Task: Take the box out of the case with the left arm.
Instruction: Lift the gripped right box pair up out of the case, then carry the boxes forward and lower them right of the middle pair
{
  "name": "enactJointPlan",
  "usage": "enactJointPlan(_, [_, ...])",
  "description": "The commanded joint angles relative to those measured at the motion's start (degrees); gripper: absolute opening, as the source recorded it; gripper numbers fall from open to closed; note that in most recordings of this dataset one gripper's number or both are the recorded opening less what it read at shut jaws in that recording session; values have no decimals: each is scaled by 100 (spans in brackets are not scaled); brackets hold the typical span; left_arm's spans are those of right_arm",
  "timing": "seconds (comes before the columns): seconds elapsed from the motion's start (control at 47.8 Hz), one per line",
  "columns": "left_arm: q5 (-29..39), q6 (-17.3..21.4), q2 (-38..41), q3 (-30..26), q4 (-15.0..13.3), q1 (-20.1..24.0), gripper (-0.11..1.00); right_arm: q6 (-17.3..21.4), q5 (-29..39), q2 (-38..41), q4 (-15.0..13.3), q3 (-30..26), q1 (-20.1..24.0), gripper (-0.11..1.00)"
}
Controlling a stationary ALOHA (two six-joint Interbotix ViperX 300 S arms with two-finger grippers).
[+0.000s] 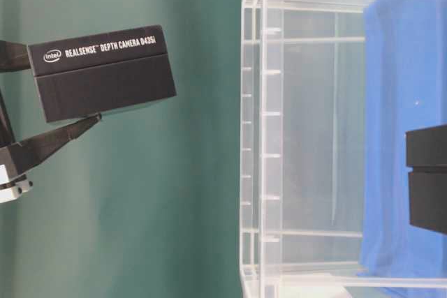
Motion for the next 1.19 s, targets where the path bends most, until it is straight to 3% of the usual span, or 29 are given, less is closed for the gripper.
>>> enactJointPlan(0.0, [-26,-9,-334,-141,26,18,62,9,9,-9,9,-53,0,1])
enactJointPlan(0.565, [-26,-79,-369,-62,35,-53,62,9,44,-9,0,-53,9,1])
enactJointPlan(0.857, [-26,-738,-404,97,149,-554,62,0,18,0,9,-53,9,1])
enactJointPlan(1.171, [-26,-1916,-475,404,281,-1433,62,0,-62,9,9,-53,9,1])
